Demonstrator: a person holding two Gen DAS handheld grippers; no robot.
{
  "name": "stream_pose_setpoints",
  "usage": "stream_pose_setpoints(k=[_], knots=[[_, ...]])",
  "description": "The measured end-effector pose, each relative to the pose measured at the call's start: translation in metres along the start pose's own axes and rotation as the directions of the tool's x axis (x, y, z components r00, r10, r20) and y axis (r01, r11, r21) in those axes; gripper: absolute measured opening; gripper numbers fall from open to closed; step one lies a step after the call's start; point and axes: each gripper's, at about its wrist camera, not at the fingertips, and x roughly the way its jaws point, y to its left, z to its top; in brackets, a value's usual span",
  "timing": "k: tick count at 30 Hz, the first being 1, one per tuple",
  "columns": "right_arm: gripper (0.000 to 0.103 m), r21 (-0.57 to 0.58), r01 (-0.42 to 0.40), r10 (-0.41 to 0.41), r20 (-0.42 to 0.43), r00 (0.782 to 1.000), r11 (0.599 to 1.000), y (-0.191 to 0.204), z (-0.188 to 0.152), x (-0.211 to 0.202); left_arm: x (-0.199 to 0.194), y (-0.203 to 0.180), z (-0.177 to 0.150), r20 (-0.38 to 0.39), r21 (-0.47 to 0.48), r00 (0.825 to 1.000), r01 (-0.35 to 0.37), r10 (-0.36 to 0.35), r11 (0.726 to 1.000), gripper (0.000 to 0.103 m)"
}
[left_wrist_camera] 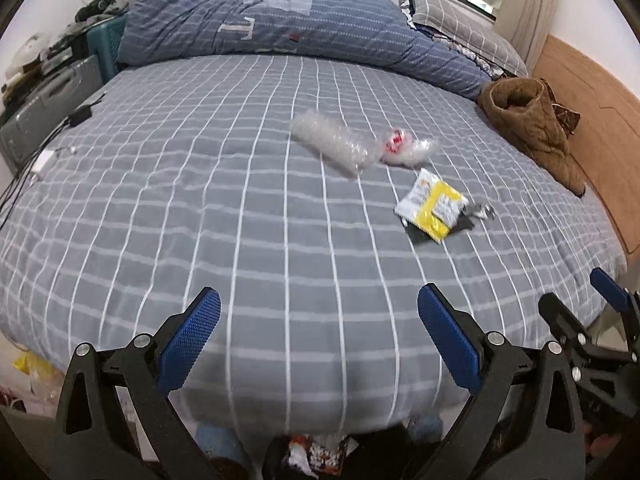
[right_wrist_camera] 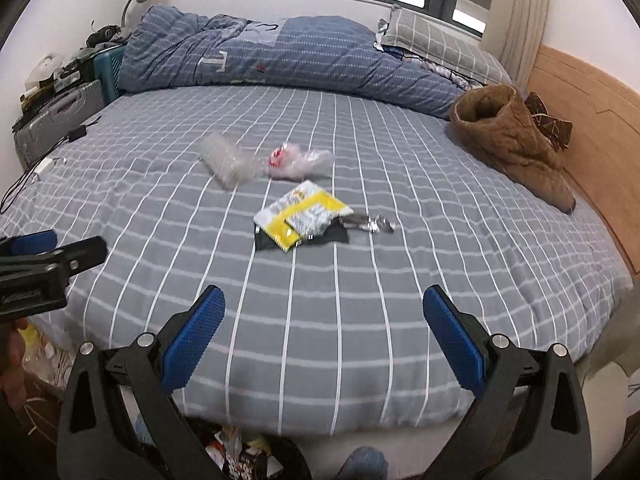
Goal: Collect trash
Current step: 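Raise both tools back over the bed toward the bubble wrap and wrapper, then grasp the bubble wrap with the left tool while the right tool grasps the yellow wrapper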
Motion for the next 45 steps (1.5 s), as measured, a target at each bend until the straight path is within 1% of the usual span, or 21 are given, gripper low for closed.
stream_pose_setpoints(k=[4,7,9,14,20,23,25,27,29,31,32,34,35,36,37,38,39,40,42,43,45], knots=[[0.095,-0.004,-0.011,0.011,0.002,1.0,1.0,-0.002,0.018,0.025,0.027,-0.007,0.028,-0.009,-0.01,1.0,-0.005,0.005,1.0,0.097],[0.095,-0.008,-0.016,0.016,0.007,1.0,1.0,-0.002,0.03,0.044,0.05,-0.012,0.05,-0.002,0.0,0.999,-0.034,0.034,0.999,0.097],[0.095,-0.004,-0.023,0.023,0.002,1.0,1.0,-0.002,0.039,0.063,0.069,-0.015,0.063,-0.001,0.0,0.999,-0.047,0.047,0.999,0.097],[0.095,0.021,-0.056,0.057,-0.031,0.998,0.998,-0.002,0.055,0.111,0.126,-0.015,0.095,-0.025,-0.039,0.998,-0.051,0.05,0.998,0.097],[0.095,0.028,-0.075,0.077,-0.083,0.994,0.997,0.005,0.065,0.169,0.182,-0.019,0.126,-0.036,-0.078,0.998,-0.051,0.049,0.996,0.097],[0.095,0.046,-0.088,0.092,-0.108,0.99,0.995,0.01,0.067,0.192,0.203,-0.021,0.134,-0.045,-0.106,0.998,-0.04,0.035,0.994,0.097],[0.092,0.045,-0.09,0.095,-0.122,0.988,0.995,0.013,0.065,0.205,0.213,-0.025,0.137,-0.046,-0.115,0.998,-0.036,0.031,0.993,0.097],[0.088,0.052,-0.099,0.106,-0.152,0.983,0.994,0.014,0.063,0.216,0.22,-0.029,0.14,-0.046,-0.111,0.998,-0.04,0.035,0.993,0.097],[0.088,0.067,-0.106,0.115,-0.167,0.979,0.992,0.013,0.063,0.223,0.226,-0.033,0.142,-0.05,-0.105,0.998,-0.048,0.043,0.993,0.097],[0.085,0.08,-0.106,0.119,-0.177,0.977,0.991,0.012,0.062,0.226,0.234,-0.036,0.142,-0.06,-0.1,0.997,-0.056,0.05,0.993,0.097],[0.082,0.081,-0.105,0.119,-0.18,0.977,0.991,0.011,0.062,0.226,0.236,-0.039,0.141,-0.061,-0.088,0.996,-0.067,0.062,0.994,0.096],[0.075,0.079,-0.099,0.112,-0.184,0.976,0.992,0.011,0.061,0.228,0.239,-0.042,0.139,-0.06,-0.072,0.996,-0.073,0.069,0.995,0.092],[0.069,0.075,-0.096,0.109,-0.185,0.977,0.993,0.012,0.061,0.228,0.24,-0.044,0.138,-0.058,-0.064,0.996,-0.066,0.062,0.996,0.086],[0.063,0.07,-0.105,0.117,-0.186,0.976,0.992,0.012,0.061,0.228,0.24,-0.045,0.137,-0.056,-0.055,0.997,-0.059,0.056,0.997,0.078],[0.061,0.066,-0.114,0.125,-0.187,0.974,0.991,0.013,0.062,0.228,0.24,-0.048,0.136,-0.052,-0.039,0.998,-0.045,0.043,0.998,0.072],[0.055,0.058,-0.112,0.121,-0.186,0.975,0.992,0.015,0.062,0.227,0.24,-0.05,0.135,-0.051,-0.03,0.998,-0.029,0.028,0.999,0.059],[0.045,0.048,-0.114,0.121,-0.184,0.975,0.992,0.016,0.062,0.226,0.24,-0.053,0.134,-0.053,-0.021,0.999,-0.008,0.007,1.0,0.051],[0.04,0.043,-0.12,0.126,-0.184,0.975,0.992,0.018,0.062,0.225,0.24,-0.055,0.134,-0.047,-0.017,0.999,-0.001,0.0,1.0,0.049],[0.025,0.027,-0.112,0.116,-0.183,0.976,0.993,0.02,0.061,0.224,0.24,-0.056,0.132,-0.039,-0.01,0.999,0.004,-0.005,1.0,0.044],[0.022,0.02,-0.104,0.106,-0.183,0.977,0.994,0.02,0.061,0.225,0.241,-0.056,0.131,-0.037,-0.009,0.999,0.01,-0.01,1.0,0.043],[0.013,0.028,-0.101,0.104,-0.184,0.977,0.995,0.018,0.06,0.226,0.241,-0.055,0.131,-0.034,-0.01,0.999,0.019,-0.019,1.0,0.04]])
